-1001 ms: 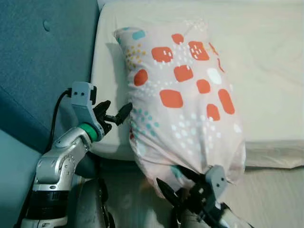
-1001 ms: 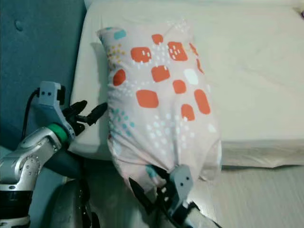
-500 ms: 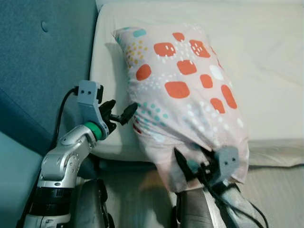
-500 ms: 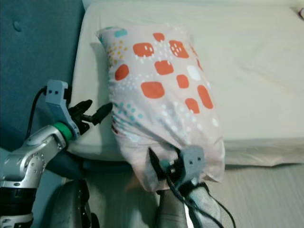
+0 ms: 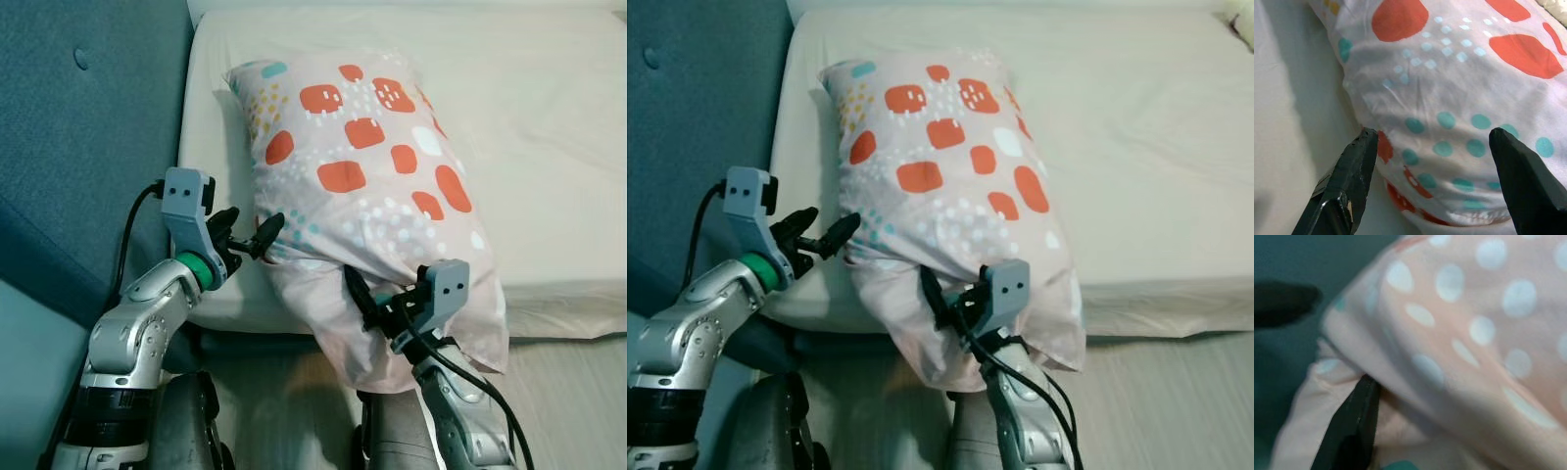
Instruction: Clean up the room
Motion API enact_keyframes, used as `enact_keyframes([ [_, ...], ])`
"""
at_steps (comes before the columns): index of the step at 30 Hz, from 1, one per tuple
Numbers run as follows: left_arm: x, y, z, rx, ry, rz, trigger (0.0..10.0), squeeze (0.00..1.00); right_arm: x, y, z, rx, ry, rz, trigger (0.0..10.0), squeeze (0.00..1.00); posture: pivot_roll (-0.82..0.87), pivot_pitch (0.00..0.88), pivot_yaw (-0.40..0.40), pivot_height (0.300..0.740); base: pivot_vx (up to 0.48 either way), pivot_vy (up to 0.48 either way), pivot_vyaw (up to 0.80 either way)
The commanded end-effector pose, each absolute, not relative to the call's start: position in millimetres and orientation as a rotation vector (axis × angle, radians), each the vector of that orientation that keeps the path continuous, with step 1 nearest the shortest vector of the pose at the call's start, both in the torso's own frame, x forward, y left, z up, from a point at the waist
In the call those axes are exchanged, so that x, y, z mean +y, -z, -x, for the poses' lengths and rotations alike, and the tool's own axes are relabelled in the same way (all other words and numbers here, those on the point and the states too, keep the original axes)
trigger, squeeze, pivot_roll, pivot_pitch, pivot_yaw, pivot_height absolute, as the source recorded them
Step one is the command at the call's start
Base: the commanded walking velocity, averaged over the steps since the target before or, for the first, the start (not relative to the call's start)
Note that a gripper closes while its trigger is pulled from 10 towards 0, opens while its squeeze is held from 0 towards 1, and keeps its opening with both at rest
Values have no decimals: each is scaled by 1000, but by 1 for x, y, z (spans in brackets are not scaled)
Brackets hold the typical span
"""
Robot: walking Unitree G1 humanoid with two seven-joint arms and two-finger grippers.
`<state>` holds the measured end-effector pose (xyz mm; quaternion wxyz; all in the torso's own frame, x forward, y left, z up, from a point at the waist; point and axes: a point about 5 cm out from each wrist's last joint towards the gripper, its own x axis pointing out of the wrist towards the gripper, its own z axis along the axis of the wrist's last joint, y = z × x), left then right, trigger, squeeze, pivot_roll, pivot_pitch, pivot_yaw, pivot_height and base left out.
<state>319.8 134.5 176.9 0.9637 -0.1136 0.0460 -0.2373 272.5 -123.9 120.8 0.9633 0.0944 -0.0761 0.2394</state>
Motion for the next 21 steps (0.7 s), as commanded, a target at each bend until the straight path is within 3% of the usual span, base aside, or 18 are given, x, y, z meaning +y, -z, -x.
enact_keyframes([
  [1, 136, -172, -317, 108, 467, 218, 10000, 0, -120, -122, -264, -139, -555, -223, 0, 0, -95, 130, 68, 565, 0, 0, 0],
  [2, 136, -172, -317, 109, 467, 218, 10000, 0, -119, -122, -257, -129, -595, -218, 10000, 0, -96, 132, 67, 565, 0, 0, 0],
  [6, 137, -170, -316, 113, 466, 216, 10000, 0, -122, -118, -233, -92, -670, -160, 10000, 0, -97, 133, 65, 565, 0, 0, 0],
  [8, 137, -170, -316, 115, 466, 216, 10000, 0, -125, -115, -225, -82, -680, -84, 10000, 0, -108, 137, 66, 565, 0, 0, 0],
  [9, 136, -169, -317, 119, 467, 216, 10000, 0, -133, -113, -215, -101, -653, 60, 10000, 0, -121, 141, 69, 565, 0, 0, 0],
  [11, 136, -169, -317, 120, 467, 217, 10000, 0, -135, -113, -213, -108, -646, 93, 10000, 0, -121, 141, 69, 565, 0, 0, 0],
  [15, 129, -167, -319, 127, 486, 222, 10000, 0, -143, -136, -225, -218, -569, 99, 10000, 0, -145, 139, 78, 565, 0, 0, 0],
  [21, 124, -170, -321, 119, 500, 222, 10000, 0, -127, -187, -247, -385, -583, 3, 10000, 0, -133, 131, 81, 565, 0, 0, 0],
])
